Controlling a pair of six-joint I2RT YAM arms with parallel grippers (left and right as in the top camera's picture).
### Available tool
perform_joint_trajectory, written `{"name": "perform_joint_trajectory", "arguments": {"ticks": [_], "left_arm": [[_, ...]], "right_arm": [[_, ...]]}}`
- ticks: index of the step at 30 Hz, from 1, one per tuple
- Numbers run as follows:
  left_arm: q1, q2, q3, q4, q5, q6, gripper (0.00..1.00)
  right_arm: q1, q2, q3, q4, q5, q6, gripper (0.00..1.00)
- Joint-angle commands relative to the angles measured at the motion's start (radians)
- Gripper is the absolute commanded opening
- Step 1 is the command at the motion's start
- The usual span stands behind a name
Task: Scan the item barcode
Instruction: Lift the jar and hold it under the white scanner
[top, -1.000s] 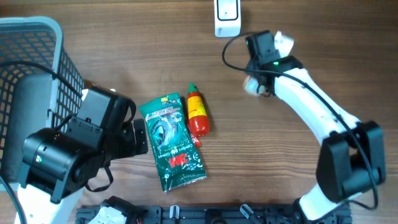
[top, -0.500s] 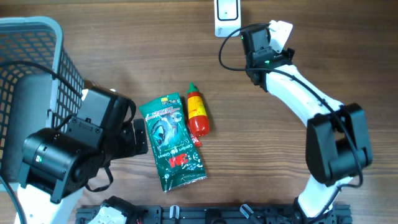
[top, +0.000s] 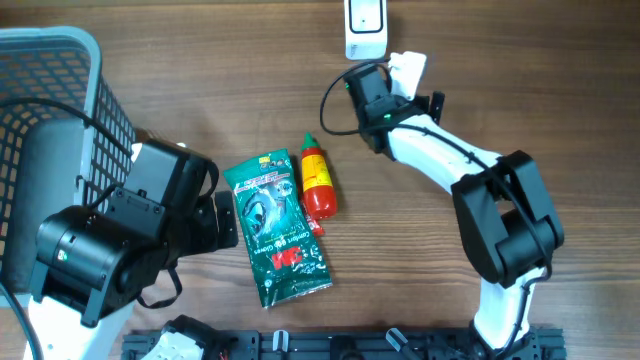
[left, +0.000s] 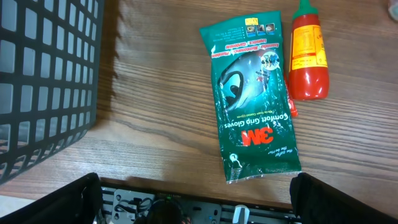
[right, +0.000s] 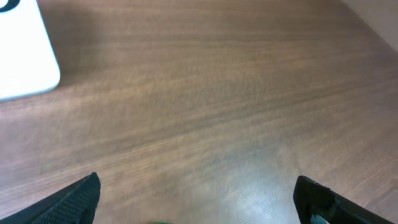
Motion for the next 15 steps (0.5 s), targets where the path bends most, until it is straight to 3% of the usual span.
{"name": "perform_joint_trajectory", "arguments": {"ticks": [1,5,7,9,11,15], "left_arm": [[0.004,-0.002,0.007,0.0,-0.013,-0.01,1.0],[0.004,-0.002,0.007,0.0,-0.013,-0.01,1.0],[0.004,-0.002,0.007,0.0,-0.013,-0.01,1.0],[0.004,-0.002,0.007,0.0,-0.013,-0.01,1.0],[0.004,-0.002,0.007,0.0,-0.013,-0.01,1.0],[0.004,-0.002,0.007,0.0,-0.013,-0.01,1.0]], "right_arm": [[0.015,-0.052,-0.001,-0.077,-0.045,0.047,1.0],[-0.013,-0.232,-0.001,-0.147,-0.467,0.07,1.0],[-0.053,-0.314,-0.001,-0.237,-0.668,0.155,0.98],[-0.1,-0.381,-0.001,-0.373,-0.774,0.27,0.97],[-0.153,-0.424,-0.001,-0.487,-0.863,0.294,0.99],[-0.203,-0.402,-0.001,-0.518,-0.951,0.39,1.0]]}}
